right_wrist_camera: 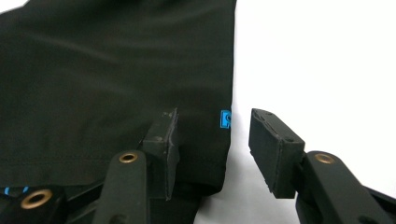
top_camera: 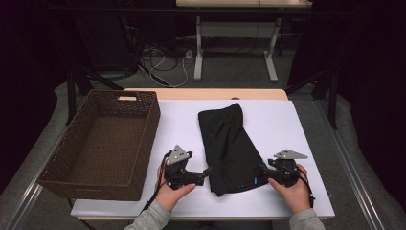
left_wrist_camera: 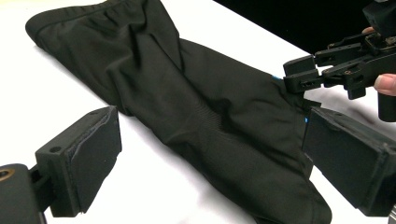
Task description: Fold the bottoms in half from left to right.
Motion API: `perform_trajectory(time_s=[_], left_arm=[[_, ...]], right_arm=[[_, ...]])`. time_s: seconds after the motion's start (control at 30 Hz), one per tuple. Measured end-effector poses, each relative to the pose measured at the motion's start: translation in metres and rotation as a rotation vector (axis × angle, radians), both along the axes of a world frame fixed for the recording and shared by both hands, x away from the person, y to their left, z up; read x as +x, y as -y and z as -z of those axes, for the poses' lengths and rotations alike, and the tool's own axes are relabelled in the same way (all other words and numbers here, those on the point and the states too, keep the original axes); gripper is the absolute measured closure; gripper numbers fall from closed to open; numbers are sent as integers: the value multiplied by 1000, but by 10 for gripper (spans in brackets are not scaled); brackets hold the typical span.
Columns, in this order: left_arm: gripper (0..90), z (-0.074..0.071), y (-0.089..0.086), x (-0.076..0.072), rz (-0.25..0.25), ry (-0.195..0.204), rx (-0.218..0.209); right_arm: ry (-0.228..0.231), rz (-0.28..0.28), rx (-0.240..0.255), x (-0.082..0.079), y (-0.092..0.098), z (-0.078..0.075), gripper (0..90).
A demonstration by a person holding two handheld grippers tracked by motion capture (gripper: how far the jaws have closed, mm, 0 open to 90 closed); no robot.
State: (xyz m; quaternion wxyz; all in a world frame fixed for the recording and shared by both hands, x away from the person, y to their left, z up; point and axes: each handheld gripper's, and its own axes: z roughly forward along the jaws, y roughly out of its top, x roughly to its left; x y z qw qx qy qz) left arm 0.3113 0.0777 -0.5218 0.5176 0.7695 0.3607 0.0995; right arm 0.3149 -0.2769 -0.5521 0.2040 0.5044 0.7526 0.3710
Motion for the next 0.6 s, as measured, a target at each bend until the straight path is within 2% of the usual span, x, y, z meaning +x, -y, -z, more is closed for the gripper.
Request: perform_trajectory(time_s=[0.17,0.3,0.33,0.43,0.53,0.6], left_arm=[[48,2,1,0,-7,-6,-1],[49,3,1,0,-9,-12,3],[49,3,0,0,-9,-13,3],[49,4,0,1,-9,-8,9],[50,4,0,1,-10,-12,9],[51,5,0,1,-13,-13,9]], right_arm=[[-59,-7,-1,2,2,5,594],[-95,-11,34,1,2,4,705],[-94,-11,22,1,2,4,739],[-90,-7,30,-1,2,0,839],[-81,-23,51,-6,2,-7,860],[-68,-42,43,-10,-1,-13,863]])
